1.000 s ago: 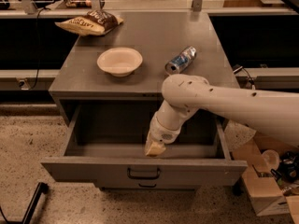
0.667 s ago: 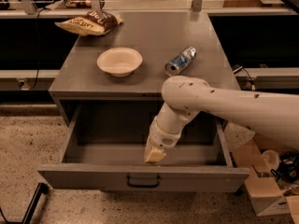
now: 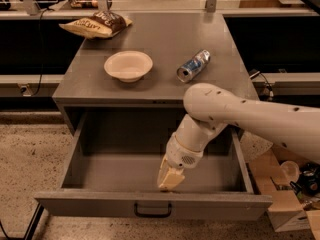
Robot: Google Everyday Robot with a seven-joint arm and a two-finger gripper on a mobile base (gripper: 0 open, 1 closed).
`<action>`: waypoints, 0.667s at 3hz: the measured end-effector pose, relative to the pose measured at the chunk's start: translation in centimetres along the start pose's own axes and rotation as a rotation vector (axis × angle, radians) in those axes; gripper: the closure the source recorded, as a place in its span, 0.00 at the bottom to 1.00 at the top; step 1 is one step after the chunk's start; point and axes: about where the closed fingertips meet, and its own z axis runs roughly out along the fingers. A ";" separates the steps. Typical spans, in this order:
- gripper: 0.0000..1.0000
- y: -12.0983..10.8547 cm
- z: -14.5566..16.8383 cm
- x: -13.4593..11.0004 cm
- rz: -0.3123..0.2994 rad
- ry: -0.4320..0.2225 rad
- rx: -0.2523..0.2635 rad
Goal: Open top drawer
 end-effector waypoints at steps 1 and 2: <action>1.00 2.1 -0.2 0.4 0.040 -0.063 -0.021; 1.00 3.4 -1.0 1.0 0.080 -0.109 -0.002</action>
Offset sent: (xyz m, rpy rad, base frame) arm -0.0394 -0.0308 0.0250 0.1197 0.0462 -0.1698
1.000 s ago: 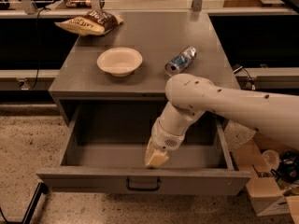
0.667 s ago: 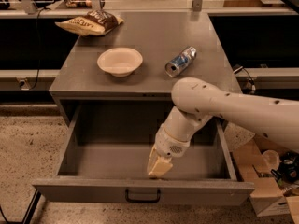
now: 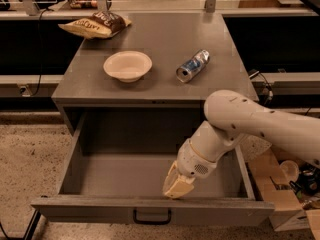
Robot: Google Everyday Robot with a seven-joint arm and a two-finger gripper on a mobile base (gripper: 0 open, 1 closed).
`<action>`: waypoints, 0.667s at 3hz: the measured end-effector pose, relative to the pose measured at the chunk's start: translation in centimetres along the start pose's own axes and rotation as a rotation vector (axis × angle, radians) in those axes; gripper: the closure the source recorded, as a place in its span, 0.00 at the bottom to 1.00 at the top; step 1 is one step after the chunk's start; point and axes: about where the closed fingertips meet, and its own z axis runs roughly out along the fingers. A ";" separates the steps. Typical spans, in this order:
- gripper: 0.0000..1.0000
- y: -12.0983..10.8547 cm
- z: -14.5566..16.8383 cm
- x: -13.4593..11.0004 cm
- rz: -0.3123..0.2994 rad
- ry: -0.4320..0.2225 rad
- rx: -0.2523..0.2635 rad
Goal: Open top drawer
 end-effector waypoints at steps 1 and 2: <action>1.00 -0.3 -2.2 0.0 -0.012 -0.060 0.086; 1.00 -1.2 -5.4 -0.2 -0.054 -0.138 0.201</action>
Offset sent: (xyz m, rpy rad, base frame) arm 0.0560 -0.0532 0.0818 0.2261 -0.3796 -0.1598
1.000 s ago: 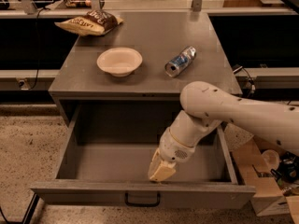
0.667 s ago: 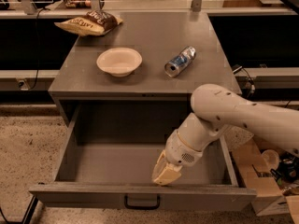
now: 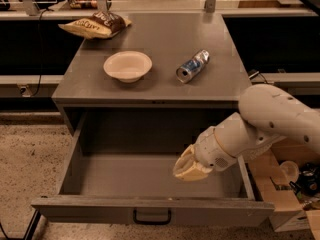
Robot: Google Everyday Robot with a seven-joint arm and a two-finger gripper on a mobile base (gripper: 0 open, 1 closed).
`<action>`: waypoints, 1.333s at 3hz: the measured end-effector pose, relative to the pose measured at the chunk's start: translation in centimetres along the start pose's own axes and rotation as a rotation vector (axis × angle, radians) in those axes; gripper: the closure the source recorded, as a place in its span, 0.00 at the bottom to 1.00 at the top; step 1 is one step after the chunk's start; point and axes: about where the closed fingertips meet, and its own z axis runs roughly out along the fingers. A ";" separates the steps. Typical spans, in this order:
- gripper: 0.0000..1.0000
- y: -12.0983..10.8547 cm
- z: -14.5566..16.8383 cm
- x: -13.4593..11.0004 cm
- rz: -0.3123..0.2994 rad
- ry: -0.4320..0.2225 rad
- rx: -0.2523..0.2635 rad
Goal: Open top drawer
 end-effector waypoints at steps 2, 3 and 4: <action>0.50 -0.9 -3.4 -1.0 -0.068 -0.103 0.109; 0.28 -0.9 -3.4 -1.1 -0.070 -0.103 0.108; 0.04 -0.8 -3.3 -1.2 -0.073 -0.102 0.106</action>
Offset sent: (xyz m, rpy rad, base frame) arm 0.0126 -0.0117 0.0273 0.0828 -0.1091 -0.0309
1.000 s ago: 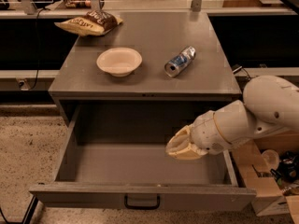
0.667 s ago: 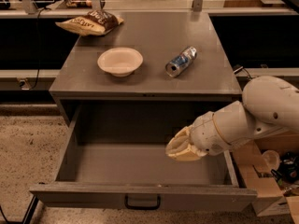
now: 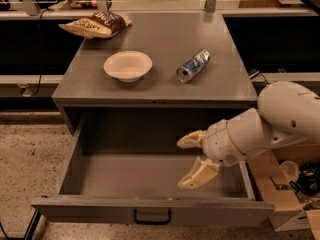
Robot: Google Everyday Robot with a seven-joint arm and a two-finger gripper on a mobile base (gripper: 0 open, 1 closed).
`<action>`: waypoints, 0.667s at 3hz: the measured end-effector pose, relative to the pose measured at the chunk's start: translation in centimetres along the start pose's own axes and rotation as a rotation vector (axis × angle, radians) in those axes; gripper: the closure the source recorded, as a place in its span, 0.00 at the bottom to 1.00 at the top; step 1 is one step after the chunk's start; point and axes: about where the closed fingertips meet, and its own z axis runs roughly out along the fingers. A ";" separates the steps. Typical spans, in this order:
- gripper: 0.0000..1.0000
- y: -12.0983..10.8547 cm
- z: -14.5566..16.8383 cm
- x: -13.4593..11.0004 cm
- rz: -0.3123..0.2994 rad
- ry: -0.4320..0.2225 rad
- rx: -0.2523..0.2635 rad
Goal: Open top drawer
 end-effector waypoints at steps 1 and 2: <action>0.00 0.0 0.0 -0.1 -0.001 0.001 -0.001; 0.00 0.0 0.0 -0.1 -0.001 0.001 -0.001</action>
Offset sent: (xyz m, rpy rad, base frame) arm -0.0003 0.0006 0.0001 -0.0004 -0.0001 0.0015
